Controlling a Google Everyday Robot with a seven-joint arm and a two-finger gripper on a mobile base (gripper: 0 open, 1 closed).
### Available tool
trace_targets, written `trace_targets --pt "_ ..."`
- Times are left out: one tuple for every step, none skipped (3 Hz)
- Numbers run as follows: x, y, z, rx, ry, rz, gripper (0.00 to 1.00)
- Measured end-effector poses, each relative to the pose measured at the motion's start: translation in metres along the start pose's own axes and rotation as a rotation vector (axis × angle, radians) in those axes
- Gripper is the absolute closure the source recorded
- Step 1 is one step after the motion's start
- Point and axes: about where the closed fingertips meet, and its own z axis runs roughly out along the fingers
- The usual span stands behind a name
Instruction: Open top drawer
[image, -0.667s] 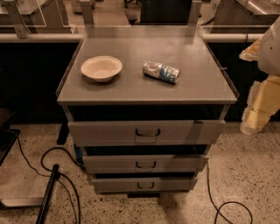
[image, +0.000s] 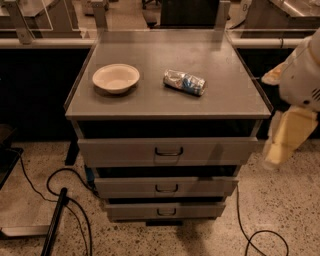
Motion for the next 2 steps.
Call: trace_targets --pt "-0.015 0.027 0.051 -0.039 -0.021 -0.019 0.00" --pt "-0.028 0.049 0.110 -0.096 -0.039 -0.041 0.00"
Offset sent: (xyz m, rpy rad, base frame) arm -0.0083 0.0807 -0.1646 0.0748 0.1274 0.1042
